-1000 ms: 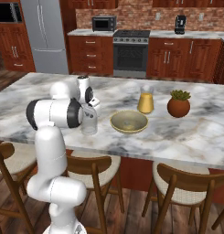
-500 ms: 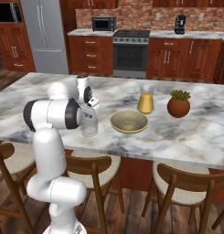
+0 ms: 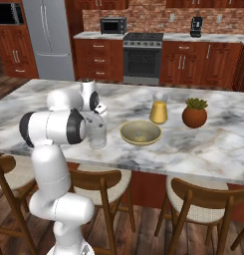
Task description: There are two ice cubes in the ice bowl. Place both ice cubes in the glass cup.
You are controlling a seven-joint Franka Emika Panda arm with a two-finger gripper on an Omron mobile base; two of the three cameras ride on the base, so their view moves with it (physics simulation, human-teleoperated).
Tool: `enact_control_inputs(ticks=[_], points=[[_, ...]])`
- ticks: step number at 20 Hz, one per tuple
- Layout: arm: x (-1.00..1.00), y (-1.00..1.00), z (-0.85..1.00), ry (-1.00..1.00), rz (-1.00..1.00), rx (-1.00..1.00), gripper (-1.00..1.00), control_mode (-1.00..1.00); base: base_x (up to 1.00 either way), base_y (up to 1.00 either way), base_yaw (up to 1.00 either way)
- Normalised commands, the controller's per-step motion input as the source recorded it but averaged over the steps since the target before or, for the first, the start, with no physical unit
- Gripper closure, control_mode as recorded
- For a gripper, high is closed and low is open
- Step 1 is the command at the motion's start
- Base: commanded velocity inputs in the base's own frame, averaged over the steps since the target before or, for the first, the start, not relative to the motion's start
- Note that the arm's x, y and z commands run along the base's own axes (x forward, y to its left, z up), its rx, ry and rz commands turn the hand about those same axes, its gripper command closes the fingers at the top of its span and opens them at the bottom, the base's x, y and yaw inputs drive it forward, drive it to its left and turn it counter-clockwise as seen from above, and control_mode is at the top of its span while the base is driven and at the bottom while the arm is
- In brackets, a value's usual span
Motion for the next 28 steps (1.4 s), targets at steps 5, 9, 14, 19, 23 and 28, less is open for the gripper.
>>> enact_control_inputs(ticks=[5, 9, 14, 19, 23, 28], points=[[-0.19, -0.29, 0.75, -0.12, 0.01, 0.1, -1.0, -1.0, 0.0, 0.0, 0.0], [-0.22, -0.75, 0.24, -0.02, 0.01, 0.06, -1.0, -1.0, 0.0, 0.0, 0.0], [-0.09, -0.92, 0.0, 0.0, 0.0, 0.0, -1.0, -1.0, 0.0, 0.0, 0.0], [0.0, -0.84, 0.0, 0.0, 0.0, 0.0, -1.0, -1.0, 0.0, 0.0, 0.0], [0.0, -0.76, 0.0, 0.0, 0.0, 0.0, -1.0, -1.0, 0.0, 0.0, 0.0], [0.11, -0.36, -0.15, 0.02, 0.0, 0.0, -1.0, -1.0, 0.0, 0.0, 0.0]])
